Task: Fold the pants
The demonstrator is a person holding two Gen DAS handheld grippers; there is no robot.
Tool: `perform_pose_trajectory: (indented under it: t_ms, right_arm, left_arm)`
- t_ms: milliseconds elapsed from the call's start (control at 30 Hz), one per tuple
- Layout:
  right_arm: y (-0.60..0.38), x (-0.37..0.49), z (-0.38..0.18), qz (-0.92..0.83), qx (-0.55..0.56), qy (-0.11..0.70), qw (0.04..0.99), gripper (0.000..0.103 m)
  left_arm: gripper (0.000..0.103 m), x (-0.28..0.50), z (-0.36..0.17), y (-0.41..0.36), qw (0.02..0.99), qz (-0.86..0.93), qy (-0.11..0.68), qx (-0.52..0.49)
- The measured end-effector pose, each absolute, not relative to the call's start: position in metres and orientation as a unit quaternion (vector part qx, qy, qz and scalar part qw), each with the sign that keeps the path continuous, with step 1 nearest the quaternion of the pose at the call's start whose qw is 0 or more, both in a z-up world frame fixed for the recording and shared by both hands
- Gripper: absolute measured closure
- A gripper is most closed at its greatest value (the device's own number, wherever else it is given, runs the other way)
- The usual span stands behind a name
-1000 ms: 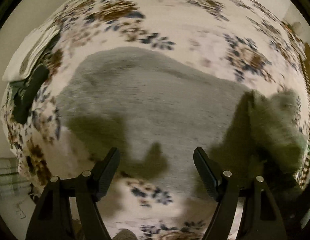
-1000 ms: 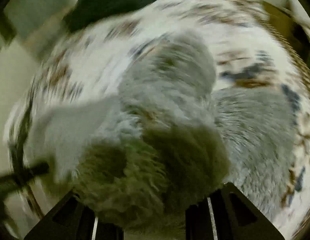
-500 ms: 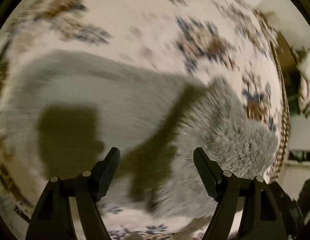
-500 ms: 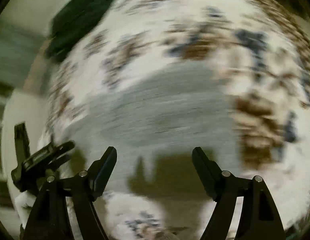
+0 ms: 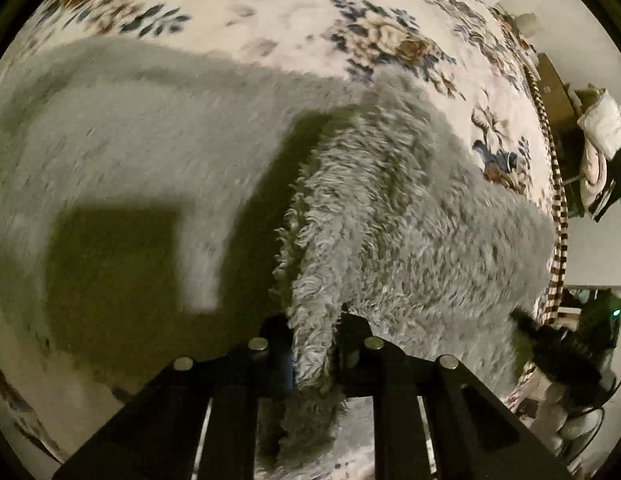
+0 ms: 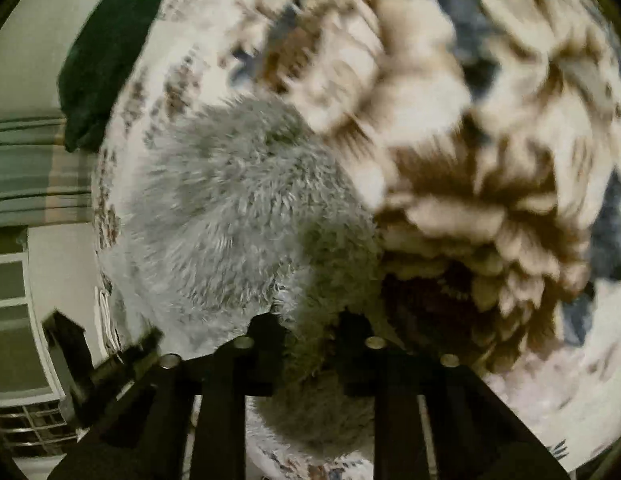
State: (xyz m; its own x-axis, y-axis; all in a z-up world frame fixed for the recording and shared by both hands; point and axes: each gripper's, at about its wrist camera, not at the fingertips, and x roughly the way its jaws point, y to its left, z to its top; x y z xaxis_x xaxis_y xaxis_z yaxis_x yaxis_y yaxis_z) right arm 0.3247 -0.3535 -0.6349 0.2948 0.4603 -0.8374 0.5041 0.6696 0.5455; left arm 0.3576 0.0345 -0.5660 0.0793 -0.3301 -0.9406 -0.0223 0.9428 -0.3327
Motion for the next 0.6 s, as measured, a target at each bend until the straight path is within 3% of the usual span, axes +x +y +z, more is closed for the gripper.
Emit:
perform_pose_trajectory:
  t_ms: [133, 267, 333, 400, 433, 600]
  right_arm:
    - [-0.356, 0.326, -0.629, -0.018, 0.39, 0.61, 0.69, 0.083]
    - [-0.353, 0.33, -0.634, -0.023, 0.338, 0.65, 0.68, 0.057]
    - [-0.349, 0.33, -0.621, -0.019, 0.321, 0.646, 0.693, 0.05]
    - [-0.347, 0.331, -0.607, -0.025, 0.304, 0.638, 0.708, 0.043]
    - [-0.345, 0.333, -0.597, -0.024, 0.294, 0.631, 0.717, 0.038]
    - [-0.337, 0.362, -0.581, -0.011, 0.286, 0.617, 0.733, 0.035]
  left_arm:
    - [0.083, 0.356, -0.585, 0.043, 0.697, -0.088, 0.692, -0.165]
    - [0.078, 0.366, -0.555, 0.045, 0.711, -0.079, 0.678, -0.169]
    - [0.073, 0.372, -0.535, 0.042, 0.737, -0.081, 0.654, -0.151]
    - [0.06, 0.381, -0.525, 0.038, 0.754, -0.079, 0.639, -0.129]
    - [0.06, 0.388, -0.525, 0.033, 0.76, -0.078, 0.635, -0.116]
    - [0.06, 0.422, -0.546, 0.008, 0.758, -0.091, 0.641, -0.074]
